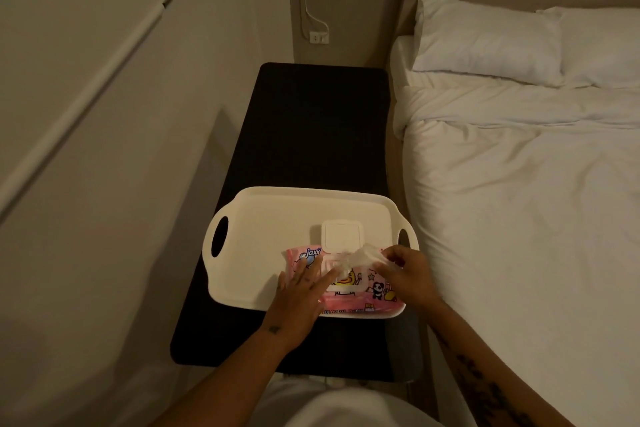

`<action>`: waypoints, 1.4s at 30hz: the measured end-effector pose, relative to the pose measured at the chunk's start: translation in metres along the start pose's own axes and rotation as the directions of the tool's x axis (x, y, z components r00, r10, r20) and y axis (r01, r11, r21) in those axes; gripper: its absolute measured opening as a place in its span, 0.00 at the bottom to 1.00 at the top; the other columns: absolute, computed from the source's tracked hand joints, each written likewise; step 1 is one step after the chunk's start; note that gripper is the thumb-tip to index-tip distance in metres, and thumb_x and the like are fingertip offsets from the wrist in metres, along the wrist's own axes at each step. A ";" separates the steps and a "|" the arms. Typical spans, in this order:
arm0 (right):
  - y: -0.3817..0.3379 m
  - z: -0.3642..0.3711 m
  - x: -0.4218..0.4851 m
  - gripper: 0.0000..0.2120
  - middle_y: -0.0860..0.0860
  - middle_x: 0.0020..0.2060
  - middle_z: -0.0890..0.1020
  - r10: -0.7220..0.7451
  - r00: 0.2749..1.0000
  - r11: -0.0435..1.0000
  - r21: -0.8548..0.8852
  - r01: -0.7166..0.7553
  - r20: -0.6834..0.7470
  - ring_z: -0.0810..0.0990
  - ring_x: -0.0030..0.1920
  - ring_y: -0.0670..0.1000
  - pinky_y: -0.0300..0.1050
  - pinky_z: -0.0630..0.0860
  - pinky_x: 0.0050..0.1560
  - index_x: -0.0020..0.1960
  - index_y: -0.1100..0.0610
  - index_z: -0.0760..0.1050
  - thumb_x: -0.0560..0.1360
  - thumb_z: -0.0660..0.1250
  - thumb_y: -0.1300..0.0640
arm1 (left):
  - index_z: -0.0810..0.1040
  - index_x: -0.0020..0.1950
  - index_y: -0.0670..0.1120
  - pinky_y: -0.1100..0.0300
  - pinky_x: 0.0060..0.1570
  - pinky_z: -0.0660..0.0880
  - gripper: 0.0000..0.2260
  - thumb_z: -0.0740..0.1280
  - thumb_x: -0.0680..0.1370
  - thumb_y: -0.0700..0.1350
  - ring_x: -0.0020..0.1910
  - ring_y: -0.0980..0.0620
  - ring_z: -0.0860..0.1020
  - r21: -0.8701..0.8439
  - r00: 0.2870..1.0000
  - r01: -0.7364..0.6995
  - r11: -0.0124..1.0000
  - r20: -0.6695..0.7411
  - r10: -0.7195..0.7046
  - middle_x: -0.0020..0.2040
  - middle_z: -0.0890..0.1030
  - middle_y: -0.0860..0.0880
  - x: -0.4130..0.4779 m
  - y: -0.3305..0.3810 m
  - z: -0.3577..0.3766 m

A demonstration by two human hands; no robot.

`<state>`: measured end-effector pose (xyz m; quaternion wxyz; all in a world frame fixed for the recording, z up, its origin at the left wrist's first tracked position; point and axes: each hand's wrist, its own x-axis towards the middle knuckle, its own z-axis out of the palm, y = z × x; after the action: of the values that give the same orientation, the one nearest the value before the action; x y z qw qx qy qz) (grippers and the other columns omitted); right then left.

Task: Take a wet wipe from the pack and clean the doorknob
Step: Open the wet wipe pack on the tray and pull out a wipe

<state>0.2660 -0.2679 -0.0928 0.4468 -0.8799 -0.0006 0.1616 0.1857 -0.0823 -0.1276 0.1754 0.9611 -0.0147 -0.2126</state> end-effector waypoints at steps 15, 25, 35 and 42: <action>0.008 -0.003 0.006 0.06 0.60 0.38 0.82 0.044 0.999 0.980 0.197 -0.038 -0.029 0.82 0.39 0.58 0.58 0.81 0.39 0.37 0.59 0.74 0.67 0.70 0.67 | 0.70 0.68 0.46 0.56 0.68 0.62 0.16 0.57 0.81 0.43 0.69 0.47 0.66 -0.367 0.957 0.016 0.930 -0.263 -0.120 0.70 0.69 0.45 0.040 0.016 -0.056; 0.007 -0.014 -0.001 0.10 0.58 0.41 0.82 0.035 0.999 0.952 0.305 -0.028 -0.016 0.82 0.41 0.56 0.52 0.82 0.40 0.39 0.56 0.74 0.65 0.73 0.66 | 0.57 0.74 0.44 0.50 0.66 0.70 0.26 0.62 0.78 0.35 0.66 0.41 0.71 -0.718 0.947 0.178 0.672 -0.061 -0.316 0.69 0.69 0.37 0.078 0.016 -0.059; 0.016 -0.014 -0.004 0.06 0.64 0.42 0.81 0.119 0.989 0.903 0.423 -0.070 -0.089 0.81 0.42 0.60 0.55 0.80 0.42 0.38 0.60 0.73 0.72 0.65 0.67 | 0.78 0.58 0.42 0.64 0.55 0.73 0.14 0.65 0.74 0.32 0.51 0.53 0.76 -0.508 0.957 -0.147 0.848 -0.290 -0.008 0.53 0.80 0.46 0.022 0.014 -0.045; 0.011 -0.005 -0.005 0.10 0.57 0.38 0.80 0.121 0.993 0.890 0.444 -0.104 -0.010 0.80 0.39 0.55 0.44 0.79 0.36 0.35 0.58 0.74 0.70 0.66 0.70 | 0.79 0.59 0.44 0.63 0.60 0.66 0.12 0.61 0.78 0.40 0.64 0.49 0.71 -0.223 0.958 -0.207 0.953 -0.246 0.150 0.64 0.74 0.48 0.005 0.007 -0.009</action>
<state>0.2608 -0.2794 -0.0972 0.6250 -0.7566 0.0954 0.1669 0.1942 -0.0864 -0.1202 0.3125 0.9445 -0.0554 -0.0854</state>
